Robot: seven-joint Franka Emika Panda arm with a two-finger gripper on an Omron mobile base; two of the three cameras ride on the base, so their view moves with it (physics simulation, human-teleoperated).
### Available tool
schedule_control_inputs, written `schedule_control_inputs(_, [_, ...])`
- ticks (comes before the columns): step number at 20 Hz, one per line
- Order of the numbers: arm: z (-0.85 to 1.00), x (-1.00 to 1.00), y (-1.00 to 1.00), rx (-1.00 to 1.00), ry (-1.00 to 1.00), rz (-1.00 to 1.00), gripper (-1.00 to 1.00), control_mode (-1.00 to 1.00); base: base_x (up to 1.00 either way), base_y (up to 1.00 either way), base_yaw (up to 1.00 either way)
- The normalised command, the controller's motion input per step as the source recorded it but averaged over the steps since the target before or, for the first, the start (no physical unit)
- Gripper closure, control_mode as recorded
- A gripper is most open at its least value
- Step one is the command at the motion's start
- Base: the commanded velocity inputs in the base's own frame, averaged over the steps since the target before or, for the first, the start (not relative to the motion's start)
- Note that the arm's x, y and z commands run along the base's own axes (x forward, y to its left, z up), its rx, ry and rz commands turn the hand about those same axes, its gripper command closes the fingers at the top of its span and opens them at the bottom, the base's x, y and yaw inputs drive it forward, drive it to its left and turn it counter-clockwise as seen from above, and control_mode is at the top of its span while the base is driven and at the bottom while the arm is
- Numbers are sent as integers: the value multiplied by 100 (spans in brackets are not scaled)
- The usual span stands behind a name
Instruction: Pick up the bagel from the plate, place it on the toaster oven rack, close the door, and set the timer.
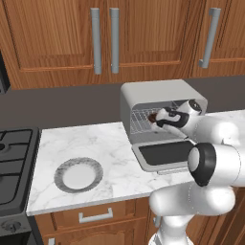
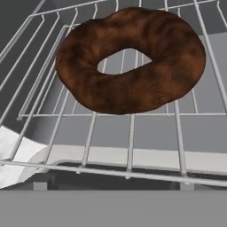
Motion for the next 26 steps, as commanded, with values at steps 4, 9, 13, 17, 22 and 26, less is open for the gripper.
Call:
schedule_control_inputs(4, [-1,47,4,0,-14,2,-100,-100,0,0,0])
schedule_control_inputs(9, [0,43,7,0,-17,1,-100,-100,0,0,0])
schedule_control_inputs(13, [0,23,0,0,-11,0,-100,-100,0,0,0])
schedule_control_inputs(17, [2,6,-3,0,-3,0,-100,-100,0,0,0])
schedule_control_inputs(22, [19,0,-21,0,6,0,-100,-100,0,0,0])
schedule_control_inputs(26, [71,-1,-28,0,9,0,-100,-100,0,0,0])
